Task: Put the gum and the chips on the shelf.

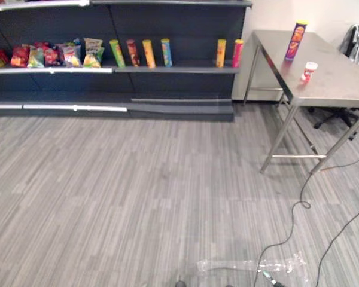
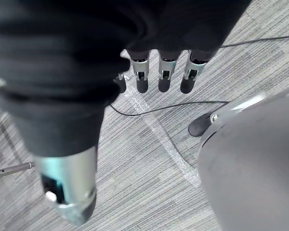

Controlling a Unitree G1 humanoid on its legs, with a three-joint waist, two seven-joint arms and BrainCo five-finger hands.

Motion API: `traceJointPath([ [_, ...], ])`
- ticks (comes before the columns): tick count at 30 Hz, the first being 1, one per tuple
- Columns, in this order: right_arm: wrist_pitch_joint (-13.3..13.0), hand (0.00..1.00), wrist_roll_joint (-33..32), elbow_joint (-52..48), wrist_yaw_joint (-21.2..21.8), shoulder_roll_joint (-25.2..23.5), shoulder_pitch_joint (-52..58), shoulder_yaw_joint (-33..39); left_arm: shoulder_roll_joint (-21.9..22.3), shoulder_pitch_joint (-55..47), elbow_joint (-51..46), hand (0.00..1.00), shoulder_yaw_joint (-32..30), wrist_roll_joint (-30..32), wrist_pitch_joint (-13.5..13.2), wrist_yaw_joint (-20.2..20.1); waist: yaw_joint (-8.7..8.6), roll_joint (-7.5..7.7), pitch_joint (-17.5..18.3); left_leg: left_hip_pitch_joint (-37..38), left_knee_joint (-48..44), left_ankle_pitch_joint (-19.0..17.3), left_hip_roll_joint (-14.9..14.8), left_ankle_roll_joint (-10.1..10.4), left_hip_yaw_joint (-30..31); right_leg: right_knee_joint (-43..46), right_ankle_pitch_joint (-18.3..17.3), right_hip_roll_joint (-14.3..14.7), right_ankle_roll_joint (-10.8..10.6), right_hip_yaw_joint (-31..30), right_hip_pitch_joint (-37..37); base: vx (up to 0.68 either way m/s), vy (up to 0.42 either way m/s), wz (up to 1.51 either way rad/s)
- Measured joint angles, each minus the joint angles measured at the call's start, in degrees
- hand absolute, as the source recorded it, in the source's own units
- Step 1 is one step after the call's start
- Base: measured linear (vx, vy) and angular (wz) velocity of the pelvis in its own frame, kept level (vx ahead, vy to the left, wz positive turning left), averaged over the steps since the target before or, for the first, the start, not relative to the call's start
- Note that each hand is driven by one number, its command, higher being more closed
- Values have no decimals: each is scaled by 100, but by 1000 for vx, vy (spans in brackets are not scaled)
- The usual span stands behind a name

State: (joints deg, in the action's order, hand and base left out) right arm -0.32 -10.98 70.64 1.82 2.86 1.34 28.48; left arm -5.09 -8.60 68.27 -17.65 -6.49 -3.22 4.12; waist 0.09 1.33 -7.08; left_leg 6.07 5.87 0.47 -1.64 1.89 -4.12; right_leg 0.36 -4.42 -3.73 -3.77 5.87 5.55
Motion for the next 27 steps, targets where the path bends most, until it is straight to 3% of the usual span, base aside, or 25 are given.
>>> traceJointPath([
  [13,-9,0,214,5,-12,11,-19,-109,-140,55,0,0,452,120,-5,-12,0,59,-29,1,0,-38,20,-2,-56,-145,57,-15,-8,40,87,48,-3,0],
  [27,-57,0,431,-7,-161,49,-67,-306,-160,57,0,0,624,269,-48,0,-11,15,-63,95,3,-40,9,2,-229,-127,33,-15,-43,15,150,-39,-8,-1],
])
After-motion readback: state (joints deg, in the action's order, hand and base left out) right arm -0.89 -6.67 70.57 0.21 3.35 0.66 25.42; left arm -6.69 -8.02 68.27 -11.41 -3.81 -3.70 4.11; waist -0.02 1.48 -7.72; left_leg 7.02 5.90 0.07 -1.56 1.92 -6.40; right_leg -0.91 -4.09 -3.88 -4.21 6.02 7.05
